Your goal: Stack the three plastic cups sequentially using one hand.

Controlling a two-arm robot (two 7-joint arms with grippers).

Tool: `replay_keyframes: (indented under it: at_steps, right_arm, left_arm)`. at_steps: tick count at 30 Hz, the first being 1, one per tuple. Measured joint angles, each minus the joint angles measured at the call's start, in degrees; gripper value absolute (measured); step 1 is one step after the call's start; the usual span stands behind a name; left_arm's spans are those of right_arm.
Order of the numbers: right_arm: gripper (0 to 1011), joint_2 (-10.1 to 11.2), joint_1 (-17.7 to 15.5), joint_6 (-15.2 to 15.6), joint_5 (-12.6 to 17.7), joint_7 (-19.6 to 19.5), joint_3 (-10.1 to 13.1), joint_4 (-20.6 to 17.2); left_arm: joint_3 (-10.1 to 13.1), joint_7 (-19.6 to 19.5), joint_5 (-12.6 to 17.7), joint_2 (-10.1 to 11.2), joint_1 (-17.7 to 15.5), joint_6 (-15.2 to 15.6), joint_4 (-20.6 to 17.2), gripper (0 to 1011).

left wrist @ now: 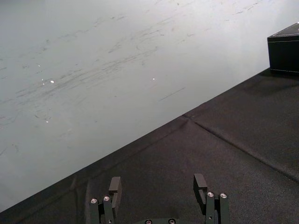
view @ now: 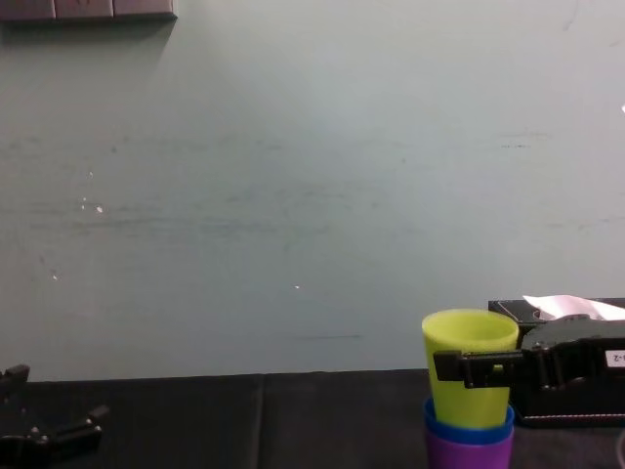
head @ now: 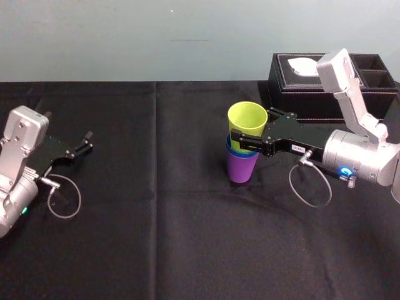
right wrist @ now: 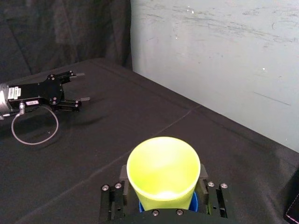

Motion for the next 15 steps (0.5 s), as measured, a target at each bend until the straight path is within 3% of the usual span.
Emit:
replay_keyframes:
  at_steps: [7, 15]
  right_arm:
    - [998, 0.0, 0.0, 0.0, 0.0, 0.0, 0.0, 0.0]
    - [1003, 0.0, 0.0, 0.1, 0.0, -0.1, 0.0, -0.1]
  left_arm:
    - [0.0, 0.0, 0.0, 0.0, 0.0, 0.0, 0.0, 1011]
    - [0.0, 0.0, 0.0, 0.0, 0.0, 0.0, 0.0, 1011]
